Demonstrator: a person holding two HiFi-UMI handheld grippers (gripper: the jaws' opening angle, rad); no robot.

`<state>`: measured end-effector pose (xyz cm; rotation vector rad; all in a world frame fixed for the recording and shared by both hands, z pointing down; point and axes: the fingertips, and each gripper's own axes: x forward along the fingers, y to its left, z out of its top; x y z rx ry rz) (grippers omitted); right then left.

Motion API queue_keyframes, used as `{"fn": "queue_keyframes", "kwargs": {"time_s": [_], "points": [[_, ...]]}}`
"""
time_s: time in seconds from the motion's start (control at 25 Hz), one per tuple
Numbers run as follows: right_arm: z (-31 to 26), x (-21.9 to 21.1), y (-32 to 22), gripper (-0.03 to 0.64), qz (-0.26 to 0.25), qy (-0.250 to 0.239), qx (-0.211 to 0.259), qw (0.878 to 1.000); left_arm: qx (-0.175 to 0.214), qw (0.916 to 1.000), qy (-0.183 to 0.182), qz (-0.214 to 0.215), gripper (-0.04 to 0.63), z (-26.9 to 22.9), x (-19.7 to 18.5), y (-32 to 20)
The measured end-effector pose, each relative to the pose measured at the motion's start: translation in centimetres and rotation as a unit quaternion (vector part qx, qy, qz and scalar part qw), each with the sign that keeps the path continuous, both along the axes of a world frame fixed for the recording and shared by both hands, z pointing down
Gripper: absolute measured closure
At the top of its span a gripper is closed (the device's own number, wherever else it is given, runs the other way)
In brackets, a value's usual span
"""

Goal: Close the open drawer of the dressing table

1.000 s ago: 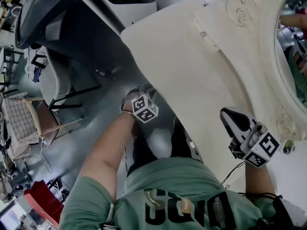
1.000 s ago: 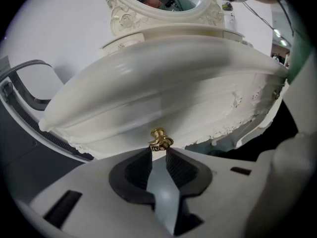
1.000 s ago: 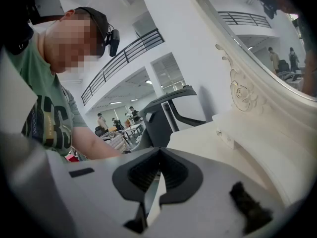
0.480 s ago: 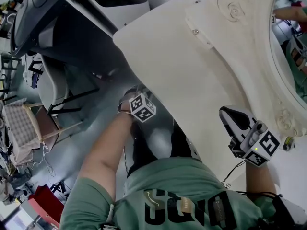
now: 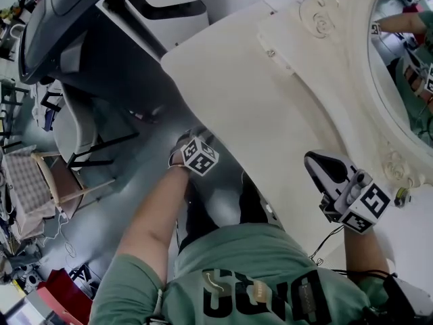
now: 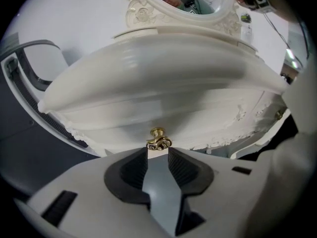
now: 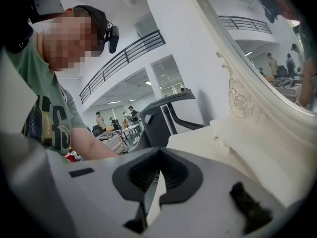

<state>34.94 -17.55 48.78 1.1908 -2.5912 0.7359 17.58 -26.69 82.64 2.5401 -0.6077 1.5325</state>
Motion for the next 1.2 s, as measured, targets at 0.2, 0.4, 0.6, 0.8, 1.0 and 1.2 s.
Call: {"fn": "queue_keyframes", "kwargs": {"time_s": [0.2, 0.4, 0.6, 0.8, 1.0, 1.2], "points": [[-1.2, -1.0, -0.5, 0.606, 0.005, 0.007, 0.019, 1.0, 0.004, 0.9998, 0.015, -0.012, 0.468, -1.7, -2.3, 0.6], [-2.8, -3.4, -0.6, 0.606, -0.004, 0.0, 0.026, 1.0, 0.0, 0.9974, 0.048, -0.055, 0.468, -5.3, -7.7, 3.5], [-5.1, -6.5, -1.8, 0.606, -0.018, -0.002, 0.054, 0.998, -0.006, 0.9866, 0.109, -0.121, 0.468, -9.7, -12.8, 4.3], [-7.6, -9.6, -2.3, 0.606, -0.021, 0.005, 0.073, 0.997, 0.013, 0.9742, 0.173, -0.144, 0.468, -15.1, -16.6, 4.3], [-9.3, -12.4, -2.0, 0.606, -0.007, 0.015, 0.077, 0.997, 0.032, 0.9557, 0.241, -0.166, 0.469, -20.9, -20.2, 3.3], [-11.5, -14.6, -1.0, 0.606, 0.029, 0.03, 0.084, 0.996, 0.043, 0.9419, 0.295, -0.154, 0.478, -25.6, -23.7, 3.6]]}}
